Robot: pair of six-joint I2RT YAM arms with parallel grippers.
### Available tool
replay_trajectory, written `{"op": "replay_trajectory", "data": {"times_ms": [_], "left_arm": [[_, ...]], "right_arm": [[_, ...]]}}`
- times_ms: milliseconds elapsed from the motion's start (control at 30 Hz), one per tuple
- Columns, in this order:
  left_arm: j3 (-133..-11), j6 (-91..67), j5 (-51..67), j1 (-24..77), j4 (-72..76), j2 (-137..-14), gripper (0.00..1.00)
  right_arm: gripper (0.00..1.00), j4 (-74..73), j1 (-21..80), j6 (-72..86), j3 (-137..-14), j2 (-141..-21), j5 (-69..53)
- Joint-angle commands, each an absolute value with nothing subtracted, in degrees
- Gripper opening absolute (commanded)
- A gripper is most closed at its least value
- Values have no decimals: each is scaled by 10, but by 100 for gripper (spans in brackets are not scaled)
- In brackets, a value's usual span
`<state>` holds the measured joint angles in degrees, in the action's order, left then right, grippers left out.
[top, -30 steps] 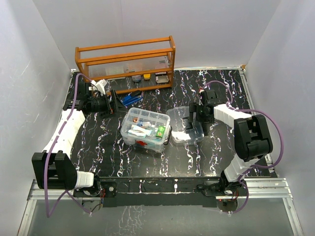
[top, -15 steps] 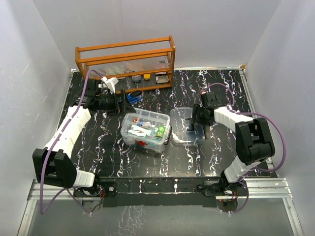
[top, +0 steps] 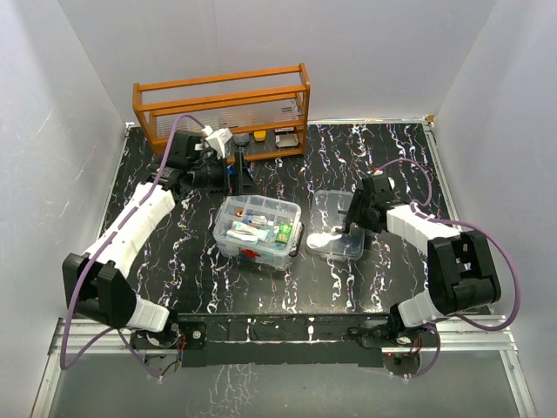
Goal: Organize the medicine kit
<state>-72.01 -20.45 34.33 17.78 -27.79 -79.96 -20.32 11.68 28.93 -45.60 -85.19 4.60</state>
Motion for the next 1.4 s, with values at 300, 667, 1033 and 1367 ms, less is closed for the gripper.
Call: {"op": "replay_trajectory", "data": {"times_ms": [300,667,1033,1367], "left_arm": [[-819,-286,328,279,-173,-929,87],[-939,-297,319,305,-166,-1074,87],[-1002,-307,373,316,-148,-1166,86],[-1013,-369,436,329,-88,-1207,81]], "right_arm": [[40,-90,67,324,-417,-789,23],[41,-75,44,339,-415,-737,-28],[41,-73,41,329,-450,-711,-87],[41,-65,40,306,-468,-708,-120]]}}
